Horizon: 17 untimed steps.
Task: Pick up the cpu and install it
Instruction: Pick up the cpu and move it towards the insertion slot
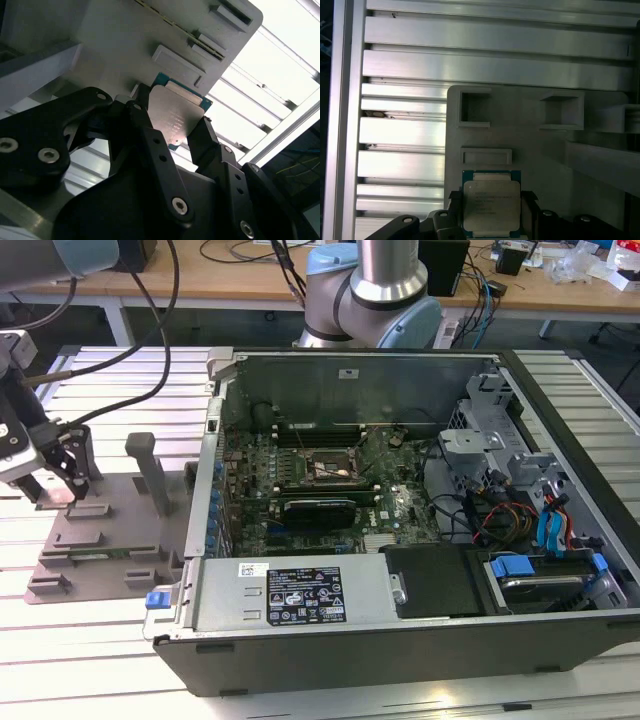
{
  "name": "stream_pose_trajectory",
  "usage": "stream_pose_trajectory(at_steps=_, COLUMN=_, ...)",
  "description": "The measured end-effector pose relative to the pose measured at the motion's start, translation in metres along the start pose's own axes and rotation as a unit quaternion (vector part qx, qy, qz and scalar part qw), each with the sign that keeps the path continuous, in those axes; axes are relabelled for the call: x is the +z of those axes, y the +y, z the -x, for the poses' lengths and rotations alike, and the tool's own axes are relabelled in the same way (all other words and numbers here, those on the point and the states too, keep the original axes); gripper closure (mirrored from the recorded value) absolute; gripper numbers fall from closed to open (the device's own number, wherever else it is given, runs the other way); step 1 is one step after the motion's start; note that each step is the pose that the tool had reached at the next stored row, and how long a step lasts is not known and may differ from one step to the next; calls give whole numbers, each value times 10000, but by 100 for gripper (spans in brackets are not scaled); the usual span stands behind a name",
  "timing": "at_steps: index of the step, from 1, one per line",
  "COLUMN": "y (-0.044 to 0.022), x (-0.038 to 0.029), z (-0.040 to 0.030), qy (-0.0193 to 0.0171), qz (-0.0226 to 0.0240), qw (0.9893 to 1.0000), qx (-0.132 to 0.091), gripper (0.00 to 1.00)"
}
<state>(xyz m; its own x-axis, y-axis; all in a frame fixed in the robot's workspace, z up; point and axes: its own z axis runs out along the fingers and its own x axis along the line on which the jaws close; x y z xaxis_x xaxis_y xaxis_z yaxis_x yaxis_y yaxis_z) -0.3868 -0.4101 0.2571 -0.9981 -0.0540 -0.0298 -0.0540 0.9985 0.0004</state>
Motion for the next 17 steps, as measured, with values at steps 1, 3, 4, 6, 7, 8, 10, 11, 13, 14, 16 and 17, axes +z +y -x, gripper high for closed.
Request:
stream_pose_trajectory(at_steps=1, y=0, x=-6, z=0, qy=0, qz=0, qw=10000, qx=0, gripper=45)
stream_pose_trajectory(at_steps=3, y=0, x=-13, z=1, qy=0, qz=0, qw=10000, qx=0, gripper=45)
stream_pose_trajectory(at_steps=4, y=0, x=-20, z=1, qy=1, qz=0, qw=10000, qx=0, gripper=45)
stream_pose_trajectory(at_steps=6, y=0, x=-40, z=1, qy=0, qz=0, qw=10000, qx=0, gripper=45)
stream_pose_trajectory(at_steps=7, y=0, x=-51, z=2, qy=0, qz=0, qw=10000, qx=0, gripper=45)
stream_pose_trajectory(at_steps=8, y=0, x=-58, z=2, qy=1, qz=0, qw=10000, qx=0, gripper=45)
stream_pose_trajectory(at_steps=10, y=1, x=-68, z=2, qy=0, qz=0, qw=10000, qx=0, gripper=45)
stream_pose_trajectory(at_steps=11, y=1, x=-77, z=2, qy=0, qz=0, qw=10000, qx=0, gripper=45)
stream_pose_trajectory(at_steps=13, y=2, x=-94, z=3, qy=0, qz=0, qw=10000, qx=0, gripper=45)
stream_pose_trajectory(at_steps=14, y=3, x=-108, z=3, qy=0, qz=0, qw=10000, qx=0, gripper=45)
stream_pose_trajectory(at_steps=16, y=3, x=-120, z=4, qy=1, qz=-1, qw=10000, qx=0, gripper=45)
stream_pose_trajectory(at_steps=17, y=3, x=-123, z=4, qy=0, qz=0, qw=10000, qx=0, gripper=45)
